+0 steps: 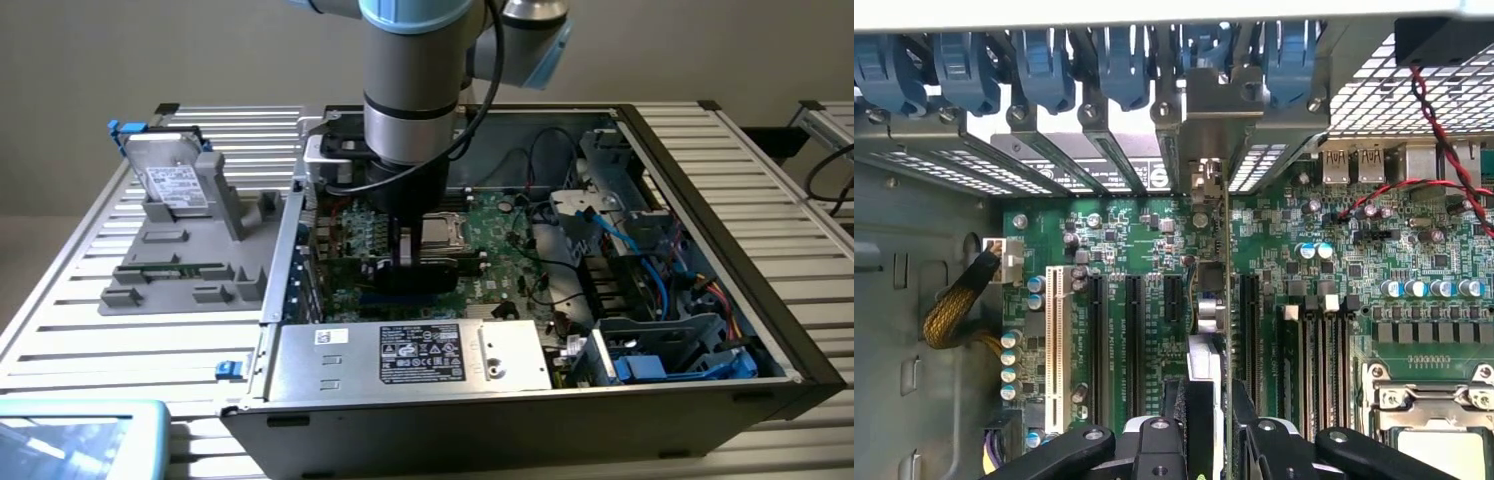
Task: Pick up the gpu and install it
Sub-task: 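Insert the gpu into the slot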
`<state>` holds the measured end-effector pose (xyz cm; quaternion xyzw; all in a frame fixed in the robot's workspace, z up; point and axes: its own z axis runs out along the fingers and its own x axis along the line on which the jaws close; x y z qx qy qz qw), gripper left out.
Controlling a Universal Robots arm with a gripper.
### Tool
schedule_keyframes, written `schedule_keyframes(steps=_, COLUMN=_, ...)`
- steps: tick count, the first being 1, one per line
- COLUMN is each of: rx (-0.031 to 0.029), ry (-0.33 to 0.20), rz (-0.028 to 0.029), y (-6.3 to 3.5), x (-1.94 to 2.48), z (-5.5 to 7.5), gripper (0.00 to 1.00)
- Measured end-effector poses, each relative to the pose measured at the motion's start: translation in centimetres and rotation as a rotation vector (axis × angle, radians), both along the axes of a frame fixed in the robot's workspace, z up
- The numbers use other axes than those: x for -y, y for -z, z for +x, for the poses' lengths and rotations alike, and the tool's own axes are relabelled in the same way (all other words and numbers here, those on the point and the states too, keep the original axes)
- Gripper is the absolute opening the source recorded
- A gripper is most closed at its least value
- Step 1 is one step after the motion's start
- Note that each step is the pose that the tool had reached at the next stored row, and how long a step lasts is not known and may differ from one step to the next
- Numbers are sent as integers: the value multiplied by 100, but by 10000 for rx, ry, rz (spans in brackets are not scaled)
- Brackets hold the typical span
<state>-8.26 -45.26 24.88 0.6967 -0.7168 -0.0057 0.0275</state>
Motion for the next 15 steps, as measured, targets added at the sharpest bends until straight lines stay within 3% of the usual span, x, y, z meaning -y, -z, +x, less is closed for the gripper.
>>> schedule_keyframes(steps=4, rx=1, ry=1, rz=-26, y=6, x=-7, z=-4, gripper=28)
schedule_keyframes(steps=10, rx=-1, ry=1, rz=-137, y=22, x=-27, z=-10, gripper=28)
schedule_keyframes(steps=15, rx=0, ry=0, rz=-139, y=23, x=-36, z=-14, gripper=28)
